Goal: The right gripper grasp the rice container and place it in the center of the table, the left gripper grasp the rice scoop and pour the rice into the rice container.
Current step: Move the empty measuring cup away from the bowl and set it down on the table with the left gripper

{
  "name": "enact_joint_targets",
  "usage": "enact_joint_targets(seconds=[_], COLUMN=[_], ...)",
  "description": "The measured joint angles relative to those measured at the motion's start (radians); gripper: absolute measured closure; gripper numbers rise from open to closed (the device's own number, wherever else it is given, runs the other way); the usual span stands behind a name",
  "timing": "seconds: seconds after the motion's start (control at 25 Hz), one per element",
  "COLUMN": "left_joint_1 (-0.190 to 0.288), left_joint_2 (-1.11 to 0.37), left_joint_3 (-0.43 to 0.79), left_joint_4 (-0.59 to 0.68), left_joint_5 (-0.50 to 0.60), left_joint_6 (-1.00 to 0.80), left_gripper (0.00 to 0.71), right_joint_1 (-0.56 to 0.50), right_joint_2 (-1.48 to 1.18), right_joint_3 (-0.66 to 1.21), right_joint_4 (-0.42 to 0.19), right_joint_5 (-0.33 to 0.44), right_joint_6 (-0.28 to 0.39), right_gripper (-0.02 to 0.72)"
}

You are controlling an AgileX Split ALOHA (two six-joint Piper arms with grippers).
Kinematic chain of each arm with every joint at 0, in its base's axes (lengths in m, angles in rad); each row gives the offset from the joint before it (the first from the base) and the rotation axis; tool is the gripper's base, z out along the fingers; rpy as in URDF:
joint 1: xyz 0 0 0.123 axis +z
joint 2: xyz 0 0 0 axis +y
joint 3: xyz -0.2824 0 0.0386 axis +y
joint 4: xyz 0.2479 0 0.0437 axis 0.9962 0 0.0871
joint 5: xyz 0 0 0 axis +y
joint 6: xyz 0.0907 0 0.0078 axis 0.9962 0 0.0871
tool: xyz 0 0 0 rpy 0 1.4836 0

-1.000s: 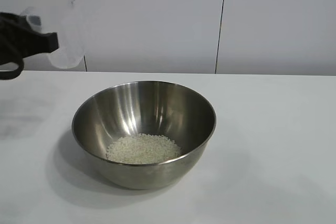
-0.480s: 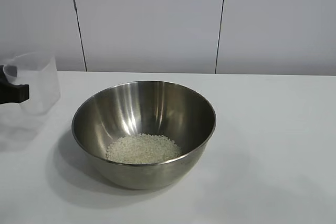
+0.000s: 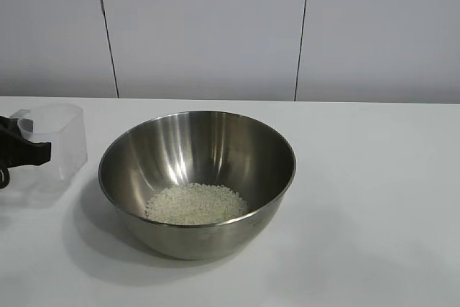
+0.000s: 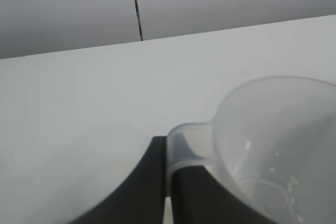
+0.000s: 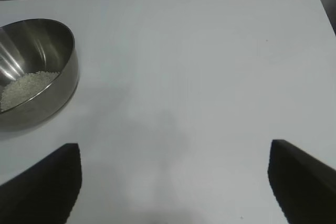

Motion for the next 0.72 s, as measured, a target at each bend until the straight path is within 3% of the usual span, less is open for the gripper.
enact_joint_targets(seconds=[0.72], left_joint_1=[0.003], left_joint_2=[0.107], left_joint_3=[-0.005], left_joint_4=[-0.003], left_joint_5=[-0.005], left_joint_6=[-0.016], left_gripper=[0.704], right_joint_1=[0.0], right_joint_2=[0.0], right_joint_3=[0.0], right_joint_4=[0.0], right_joint_5=[0.0], right_joint_6=[0.0], right_gripper=[0.042])
